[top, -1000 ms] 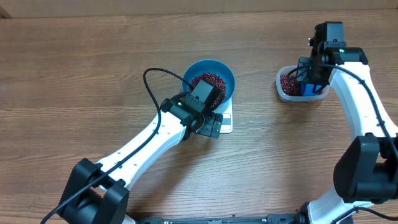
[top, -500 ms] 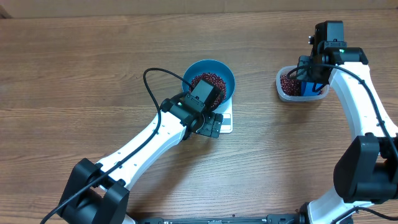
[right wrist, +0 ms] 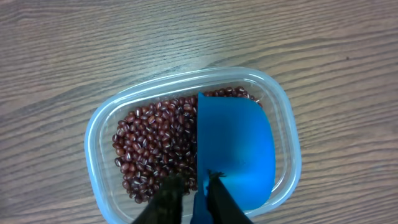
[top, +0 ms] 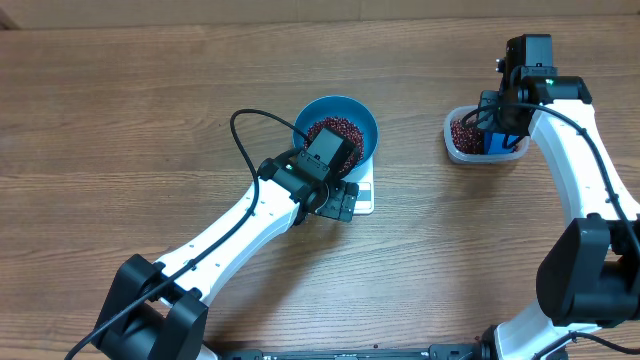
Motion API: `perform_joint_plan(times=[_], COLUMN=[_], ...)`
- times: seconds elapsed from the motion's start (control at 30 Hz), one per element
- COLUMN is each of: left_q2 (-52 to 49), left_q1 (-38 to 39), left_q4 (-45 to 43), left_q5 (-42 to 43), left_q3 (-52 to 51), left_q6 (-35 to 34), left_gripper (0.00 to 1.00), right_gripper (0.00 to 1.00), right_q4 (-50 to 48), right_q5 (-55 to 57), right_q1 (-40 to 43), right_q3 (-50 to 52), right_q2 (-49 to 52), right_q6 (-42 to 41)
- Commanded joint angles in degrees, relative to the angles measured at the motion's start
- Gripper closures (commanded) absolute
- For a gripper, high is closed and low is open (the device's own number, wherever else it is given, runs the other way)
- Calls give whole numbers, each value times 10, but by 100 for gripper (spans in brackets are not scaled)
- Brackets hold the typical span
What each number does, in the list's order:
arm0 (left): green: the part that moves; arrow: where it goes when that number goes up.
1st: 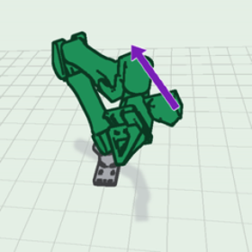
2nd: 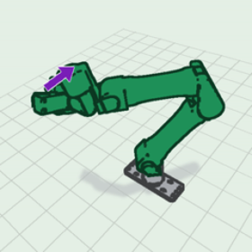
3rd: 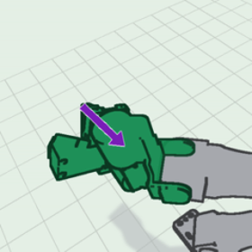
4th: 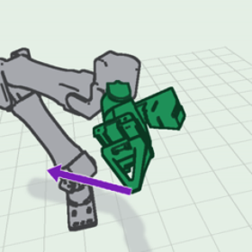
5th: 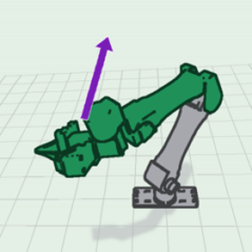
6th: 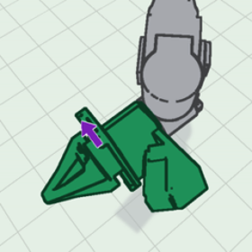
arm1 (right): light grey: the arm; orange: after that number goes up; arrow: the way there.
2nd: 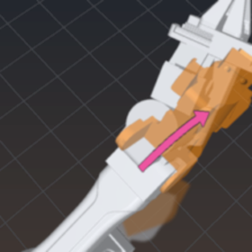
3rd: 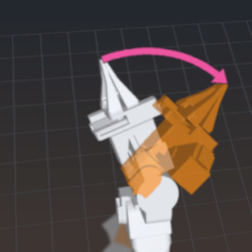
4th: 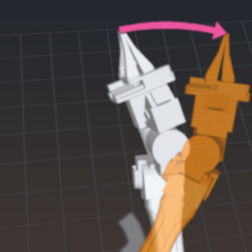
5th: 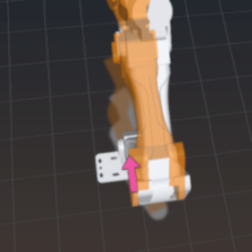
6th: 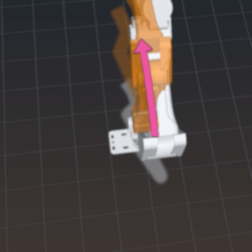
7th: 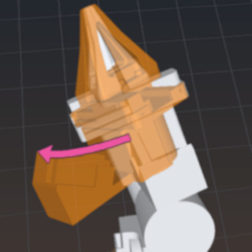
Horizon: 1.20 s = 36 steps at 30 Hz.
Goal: Scoop item into bowl and weigh 150g on scale
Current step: 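Push the blue scoop down into the red beans with the right gripper, then drag the blue scoop through the beans to fill it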
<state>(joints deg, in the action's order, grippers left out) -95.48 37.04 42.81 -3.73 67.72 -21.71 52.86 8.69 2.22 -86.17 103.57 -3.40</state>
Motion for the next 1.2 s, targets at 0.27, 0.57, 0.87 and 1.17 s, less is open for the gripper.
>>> perform_joint_plan(times=[0.27, 0.57, 0.87, 1.17], left_q2=[-2, -2, -2, -2], left_q1=[-3, -3, -3, -3], left_q4=[0, 0, 0, 0], left_q5=[-7, -7, -7, -7], left_q3=[-3, -3, -3, -3], left_q6=[-2, -2, -2, -2], left_gripper=[0, 0, 1, 0], right_gripper=[83, 96, 96, 96], right_q4=[13, 12, 14, 62], right_q5=[6, 7, 7, 7], right_q1=[1, 1, 1, 1], right_q3=[3, 3, 1, -79], right_q2=[3, 3, 3, 2], right_q6=[-2, -2, 28, 53])
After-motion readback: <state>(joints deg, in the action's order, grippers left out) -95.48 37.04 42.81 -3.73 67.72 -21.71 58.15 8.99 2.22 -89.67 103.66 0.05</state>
